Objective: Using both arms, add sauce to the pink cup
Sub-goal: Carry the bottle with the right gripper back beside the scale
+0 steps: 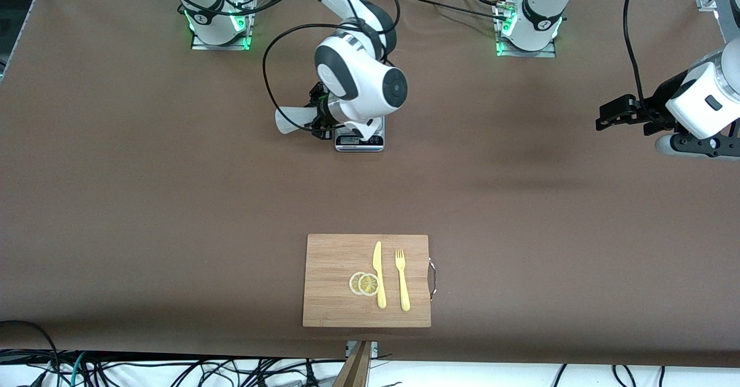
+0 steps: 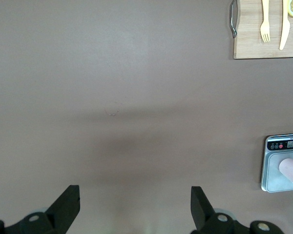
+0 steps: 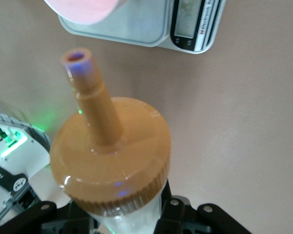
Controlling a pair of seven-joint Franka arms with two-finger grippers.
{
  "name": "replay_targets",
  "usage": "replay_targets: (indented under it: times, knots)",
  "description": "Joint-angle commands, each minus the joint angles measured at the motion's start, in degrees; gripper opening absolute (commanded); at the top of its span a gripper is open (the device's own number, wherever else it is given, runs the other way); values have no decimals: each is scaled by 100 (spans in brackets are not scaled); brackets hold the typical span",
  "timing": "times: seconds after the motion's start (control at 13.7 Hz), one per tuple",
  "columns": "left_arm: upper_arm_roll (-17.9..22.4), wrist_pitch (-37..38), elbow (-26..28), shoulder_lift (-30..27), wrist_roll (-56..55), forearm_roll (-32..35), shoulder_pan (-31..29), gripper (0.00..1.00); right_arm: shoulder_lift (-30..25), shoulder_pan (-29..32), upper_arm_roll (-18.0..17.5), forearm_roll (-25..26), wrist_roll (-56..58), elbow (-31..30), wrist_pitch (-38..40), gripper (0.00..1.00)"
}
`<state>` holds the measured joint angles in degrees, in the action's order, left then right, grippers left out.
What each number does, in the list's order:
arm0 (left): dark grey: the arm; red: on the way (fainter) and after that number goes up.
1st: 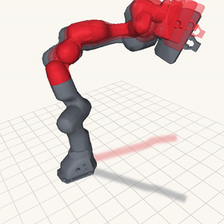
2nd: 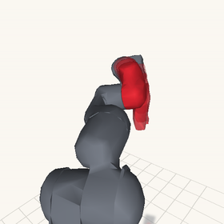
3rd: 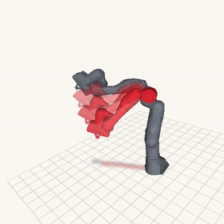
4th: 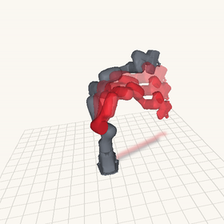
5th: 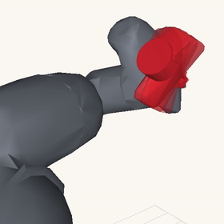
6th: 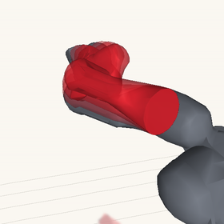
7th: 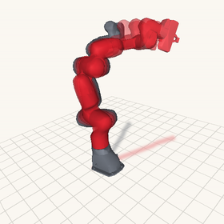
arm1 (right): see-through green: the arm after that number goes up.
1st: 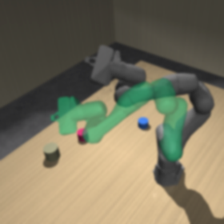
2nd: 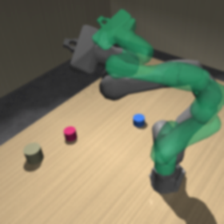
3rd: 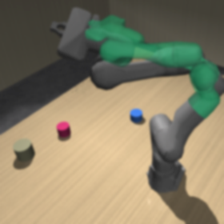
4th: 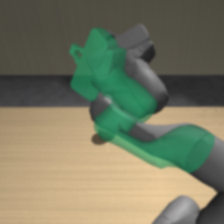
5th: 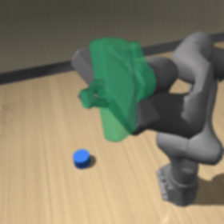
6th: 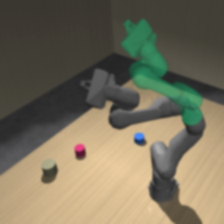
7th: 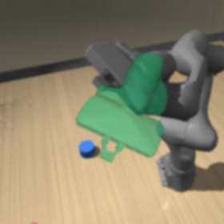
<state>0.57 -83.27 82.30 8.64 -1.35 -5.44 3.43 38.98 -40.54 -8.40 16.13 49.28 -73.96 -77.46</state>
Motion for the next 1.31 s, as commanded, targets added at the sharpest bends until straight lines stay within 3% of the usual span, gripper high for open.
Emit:
replay_targets:
  times: [0.0,0.22,0.44,0.8,0.95,1.24]
  knots:
    - [-4,48,-21,-20,91,96,9,100,-811,598,-13,-644,554,-916,-733,45]
    - [-4,48,-21,-20,100,104,9,100,-1120,1152,-13,-1250,1336,-1059,-920,45]
    - [-4,48,-21,-20,100,104,9,100,-1270,1495,215,-1866,2197,-1077,-981,45]
    - [-4,48,-21,-20,100,104,9,100,-1472,2127,742,-3463,3988,-1655,-1341,45]
    - [-4,48,-21,-20,100,104,9,100,-1481,2173,1198,-4246,4851,-1980,-1368,45]
    - [-4,48,-21,-11,100,104,9,100,-1472,2621,1551,-4864,6336,-2569,-1333,45]
